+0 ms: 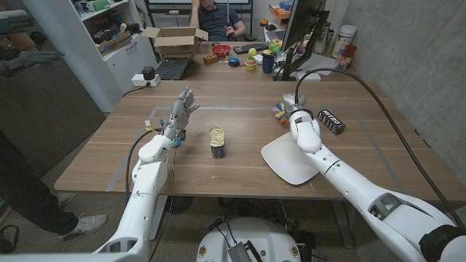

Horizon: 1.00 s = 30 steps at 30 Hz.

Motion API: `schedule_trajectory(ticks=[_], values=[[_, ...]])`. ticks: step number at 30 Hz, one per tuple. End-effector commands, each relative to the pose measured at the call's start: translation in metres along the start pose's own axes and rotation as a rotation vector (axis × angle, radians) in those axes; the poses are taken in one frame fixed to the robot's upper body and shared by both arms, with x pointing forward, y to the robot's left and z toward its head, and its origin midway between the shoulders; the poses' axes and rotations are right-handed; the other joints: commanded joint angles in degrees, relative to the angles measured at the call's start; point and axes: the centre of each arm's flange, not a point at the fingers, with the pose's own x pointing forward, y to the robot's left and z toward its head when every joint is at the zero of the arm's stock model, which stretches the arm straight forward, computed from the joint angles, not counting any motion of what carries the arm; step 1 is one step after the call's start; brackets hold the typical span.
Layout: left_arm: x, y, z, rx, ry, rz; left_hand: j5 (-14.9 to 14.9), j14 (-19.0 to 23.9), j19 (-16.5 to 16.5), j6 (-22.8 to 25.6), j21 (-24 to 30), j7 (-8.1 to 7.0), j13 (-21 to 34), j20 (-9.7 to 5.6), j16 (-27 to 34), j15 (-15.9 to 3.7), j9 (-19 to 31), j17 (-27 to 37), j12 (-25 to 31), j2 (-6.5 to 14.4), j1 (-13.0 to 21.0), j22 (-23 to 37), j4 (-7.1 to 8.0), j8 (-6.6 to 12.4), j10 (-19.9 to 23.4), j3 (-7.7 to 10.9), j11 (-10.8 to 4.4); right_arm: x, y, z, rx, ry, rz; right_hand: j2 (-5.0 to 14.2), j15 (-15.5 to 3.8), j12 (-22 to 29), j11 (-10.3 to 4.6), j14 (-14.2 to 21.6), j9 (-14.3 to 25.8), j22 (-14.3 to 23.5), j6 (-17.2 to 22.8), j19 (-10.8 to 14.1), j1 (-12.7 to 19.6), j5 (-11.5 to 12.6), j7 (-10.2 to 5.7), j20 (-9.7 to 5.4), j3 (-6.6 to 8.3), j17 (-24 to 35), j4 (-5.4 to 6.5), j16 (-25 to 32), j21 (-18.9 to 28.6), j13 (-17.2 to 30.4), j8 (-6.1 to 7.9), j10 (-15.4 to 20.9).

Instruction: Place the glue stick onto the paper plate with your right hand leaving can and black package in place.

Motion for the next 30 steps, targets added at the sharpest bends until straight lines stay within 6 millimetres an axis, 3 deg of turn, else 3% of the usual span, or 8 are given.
schedule_trajectory(ticks=[1,19,25,30], values=[[0.0017,0.0005,-0.0003,0.0,0.001,0.0,0.25,-0.25,-1.12,-0.37,-0.1,0.01,0.15,0.39,0.2,-0.03,0.33,0.15,0.39,-0.23,-0.27,0.23,0.03,0.27,-0.03,-0.38,0.19,0.0061,0.0089,0.0,-0.023,-0.01,0.044,0.19,-0.39,0.25,-0.28,0.43,0.18,0.29,0.73,0.7,0.74,0.63,-0.1,-2.42,0.06,0.18,-0.17,0.25,-0.22,0.18,0.2,0.49],[0.0049,0.0004,-0.0002,-0.003,-0.004,-0.006,0.33,-0.29,-1.05,-0.35,-0.35,0.13,0.15,0.36,0.16,0.0,0.33,0.14,0.4,-0.25,-0.45,0.24,0.07,0.27,-0.01,-0.62,0.15,0.0091,0.0136,0.0039,-0.043,-0.03,0.053,0.35,-0.8,0.74,-0.76,2.04,0.25,0.32,2.75,2.27,1.76,1.0,-0.53,-2.78,-0.03,0.21,-0.3,0.55,-0.32,0.19,0.56,2.17],[0.0051,0.0013,-0.001,-0.004,-0.004,-0.002,0.36,-0.26,-1.05,-0.44,-0.46,0.16,0.15,0.39,0.16,-0.01,0.32,0.13,0.41,-0.26,-0.52,0.24,0.09,0.23,-0.01,-0.72,0.15,0.0104,0.0153,0.006,-0.053,-0.037,0.055,0.66,-2.27,1.59,-1.51,4.49,0.26,0.38,6.08,4.62,2.89,1.33,-1.84,-3.14,-0.08,0.24,-0.37,0.98,-0.11,0.16,1.29,5.12],[0.0053,0.0012,-0.0015,-0.006,-0.004,-0.004,0.38,-0.27,-1.02,-0.45,-0.53,0.19,0.15,0.4,0.14,0.0,0.32,0.13,0.41,-0.27,-0.58,0.24,0.11,0.23,0.0,-0.8,0.21,0.0115,0.0161,0.0073,-0.051,-0.04,0.066,0.8,-2.71,1.74,-1.99,5.01,0.24,0.39,6.54,5.2,3.29,1.42,-1.92,-3.46,-0.05,0.25,-0.4,0.99,-0.09,0.15,1.25,5.81]])
